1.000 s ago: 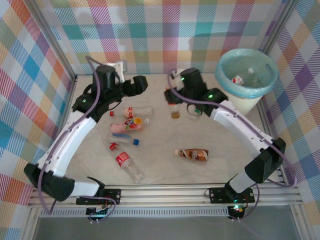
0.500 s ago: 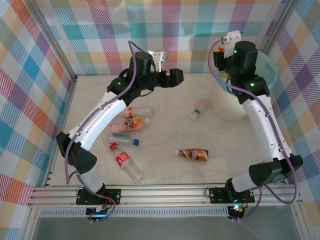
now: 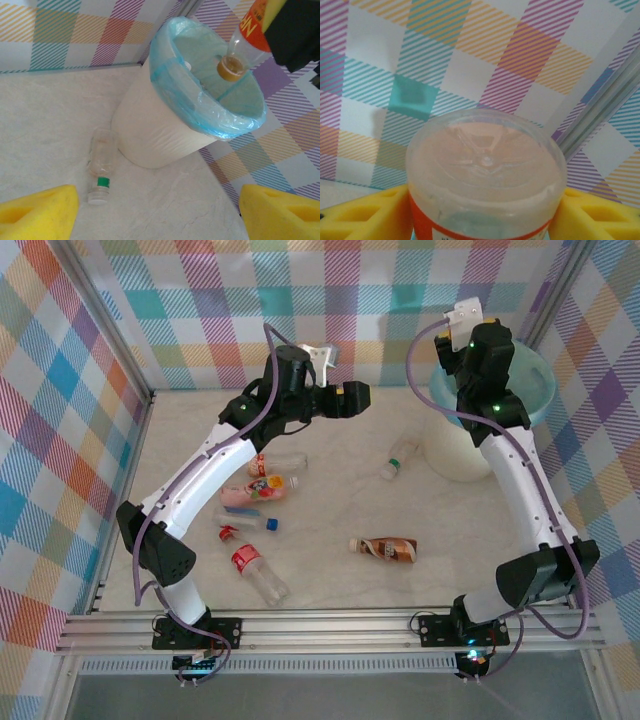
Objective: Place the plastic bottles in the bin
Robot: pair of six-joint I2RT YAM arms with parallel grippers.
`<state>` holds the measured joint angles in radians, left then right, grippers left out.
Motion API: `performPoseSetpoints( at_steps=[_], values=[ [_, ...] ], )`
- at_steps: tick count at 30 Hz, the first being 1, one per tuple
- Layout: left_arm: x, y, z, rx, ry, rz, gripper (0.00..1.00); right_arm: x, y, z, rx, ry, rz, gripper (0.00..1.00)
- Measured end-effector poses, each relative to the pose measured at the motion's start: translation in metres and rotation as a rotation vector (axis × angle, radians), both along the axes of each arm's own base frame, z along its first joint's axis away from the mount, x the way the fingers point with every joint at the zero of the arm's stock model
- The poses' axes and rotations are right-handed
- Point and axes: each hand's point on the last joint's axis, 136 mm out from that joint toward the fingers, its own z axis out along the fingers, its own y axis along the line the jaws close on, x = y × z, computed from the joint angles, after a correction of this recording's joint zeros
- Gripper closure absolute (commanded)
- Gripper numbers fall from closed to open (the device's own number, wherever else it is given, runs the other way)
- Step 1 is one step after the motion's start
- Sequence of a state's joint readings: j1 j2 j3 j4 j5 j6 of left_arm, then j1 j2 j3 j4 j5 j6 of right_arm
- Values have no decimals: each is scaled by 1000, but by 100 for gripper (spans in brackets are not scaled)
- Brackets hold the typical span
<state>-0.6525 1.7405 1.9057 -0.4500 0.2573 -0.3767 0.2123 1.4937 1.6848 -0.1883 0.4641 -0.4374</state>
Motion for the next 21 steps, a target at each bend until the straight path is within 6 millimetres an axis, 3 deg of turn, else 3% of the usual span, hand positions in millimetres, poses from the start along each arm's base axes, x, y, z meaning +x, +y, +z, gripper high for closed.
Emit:
performPoseSetpoints(
  at_steps=[5, 21],
  values=[
    [1, 1, 0, 3, -3, 5, 16, 8, -9, -12, -22, 21, -31, 23],
    [1, 1, -1, 8, 1, 7, 16, 8, -8, -17, -6, 36, -26, 21]
  ],
)
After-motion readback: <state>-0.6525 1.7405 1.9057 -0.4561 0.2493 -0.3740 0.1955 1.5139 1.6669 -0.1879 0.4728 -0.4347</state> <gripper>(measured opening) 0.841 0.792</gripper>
